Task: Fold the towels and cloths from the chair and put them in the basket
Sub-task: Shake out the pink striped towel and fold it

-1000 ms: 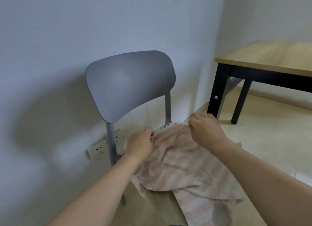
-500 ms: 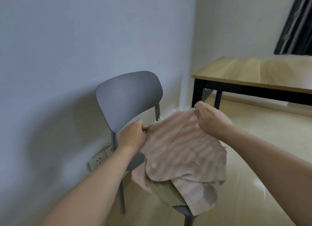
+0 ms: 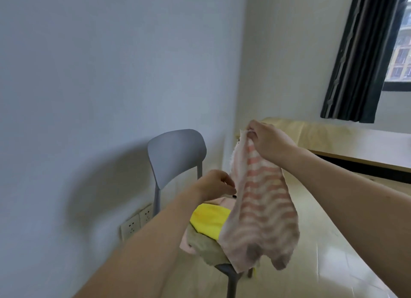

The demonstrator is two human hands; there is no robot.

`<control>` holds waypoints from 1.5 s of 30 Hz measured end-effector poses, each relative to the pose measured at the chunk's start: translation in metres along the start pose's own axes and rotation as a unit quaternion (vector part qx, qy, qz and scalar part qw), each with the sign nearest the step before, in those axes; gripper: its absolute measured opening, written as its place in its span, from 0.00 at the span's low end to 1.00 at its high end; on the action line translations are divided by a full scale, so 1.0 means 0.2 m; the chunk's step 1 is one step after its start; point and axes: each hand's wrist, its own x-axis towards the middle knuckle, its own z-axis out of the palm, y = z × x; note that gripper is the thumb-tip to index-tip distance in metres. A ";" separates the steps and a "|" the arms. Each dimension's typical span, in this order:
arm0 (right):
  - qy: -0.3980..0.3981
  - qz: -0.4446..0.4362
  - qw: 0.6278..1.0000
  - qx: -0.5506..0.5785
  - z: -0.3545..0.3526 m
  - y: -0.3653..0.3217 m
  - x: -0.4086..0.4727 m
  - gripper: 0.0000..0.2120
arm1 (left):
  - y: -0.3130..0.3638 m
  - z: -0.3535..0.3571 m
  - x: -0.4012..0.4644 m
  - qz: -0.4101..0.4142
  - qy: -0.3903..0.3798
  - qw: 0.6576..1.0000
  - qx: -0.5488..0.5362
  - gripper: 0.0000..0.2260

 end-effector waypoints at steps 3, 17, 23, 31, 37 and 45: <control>0.007 -0.025 0.999 0.027 -0.11 -0.02 -0.03 0.07 | 0.06 -0.07 -0.04 0.022 0.004 0.994 -0.109 0.23; -0.046 0.035 0.993 -0.100 -0.44 0.01 -0.04 0.06 | 0.27 -0.27 -0.04 -0.047 -0.042 0.998 -0.006 0.09; -0.045 0.089 0.977 -0.186 -0.35 0.09 0.04 0.03 | 0.30 -0.40 0.13 0.056 0.207 0.973 0.084 0.03; 0.136 0.089 0.979 -0.123 -0.31 0.16 0.18 0.05 | 0.48 -0.57 0.25 0.173 0.394 0.872 0.234 0.11; 0.073 0.077 0.994 -0.035 -0.22 0.30 0.01 0.03 | 0.36 -0.56 0.09 0.168 0.272 0.937 0.142 0.13; -0.512 0.135 0.817 -0.229 0.25 0.49 -0.44 0.16 | -0.19 -0.08 -0.10 -0.078 -0.237 0.967 0.043 0.09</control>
